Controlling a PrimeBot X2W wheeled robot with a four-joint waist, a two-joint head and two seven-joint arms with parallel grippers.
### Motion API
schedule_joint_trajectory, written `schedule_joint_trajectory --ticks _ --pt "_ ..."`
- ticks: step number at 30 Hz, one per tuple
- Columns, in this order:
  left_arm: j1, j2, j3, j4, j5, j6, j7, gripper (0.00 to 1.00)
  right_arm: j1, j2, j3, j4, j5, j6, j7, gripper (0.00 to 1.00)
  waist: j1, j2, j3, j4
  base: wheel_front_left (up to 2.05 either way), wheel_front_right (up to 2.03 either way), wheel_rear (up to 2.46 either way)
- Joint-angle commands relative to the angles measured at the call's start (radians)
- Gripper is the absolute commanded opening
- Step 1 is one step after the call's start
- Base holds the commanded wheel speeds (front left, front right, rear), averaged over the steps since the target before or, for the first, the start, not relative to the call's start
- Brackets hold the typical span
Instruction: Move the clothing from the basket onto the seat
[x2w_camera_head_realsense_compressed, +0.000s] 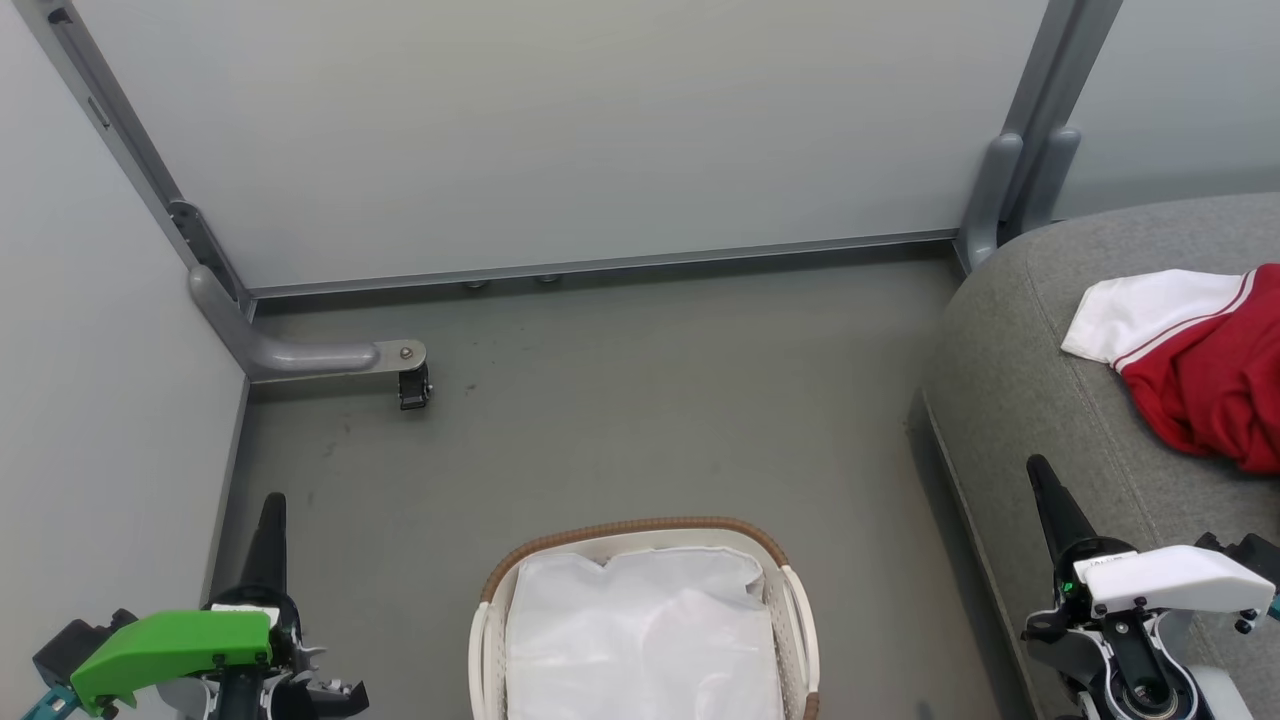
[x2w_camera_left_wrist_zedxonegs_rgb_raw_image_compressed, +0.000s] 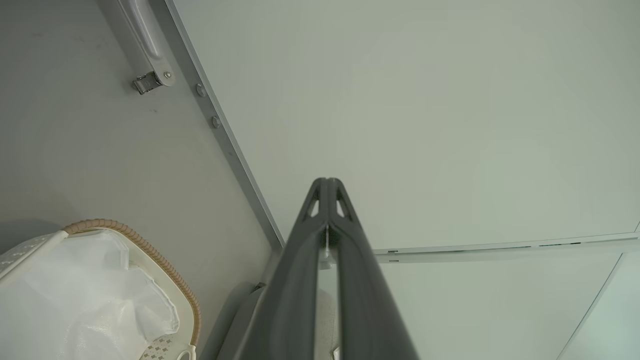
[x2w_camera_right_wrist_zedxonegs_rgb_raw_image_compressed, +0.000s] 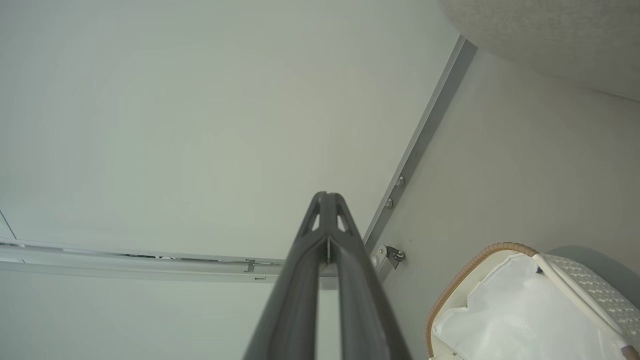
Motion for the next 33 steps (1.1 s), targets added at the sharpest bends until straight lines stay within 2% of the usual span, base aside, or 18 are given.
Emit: schedule_joint_trajectory --ticks 1,28,33 --pt "-0.022 0.008 0.006 -0.008 -0.019 -0.004 0.006 0.00 0.007 -0.005 -0.005 -0.012 0.026 0.000 0.006 0.00 0.0000 0.0000 0.000 0.001 0.00 0.00 0.00" --pt "-0.037 0.009 0.015 -0.030 -0.189 -0.005 0.056 0.00 0.013 -0.005 -0.032 -0.038 0.225 -0.001 0.057 0.00 0.0000 0.0000 -0.008 0.022 0.00 0.00 0.00" --pt "-0.036 0.009 0.014 -0.029 -0.188 -0.005 0.057 0.00 0.013 -0.005 -0.031 -0.038 0.225 -0.001 0.056 0.00 0.0000 0.0000 -0.008 0.023 0.00 0.00 0.00"
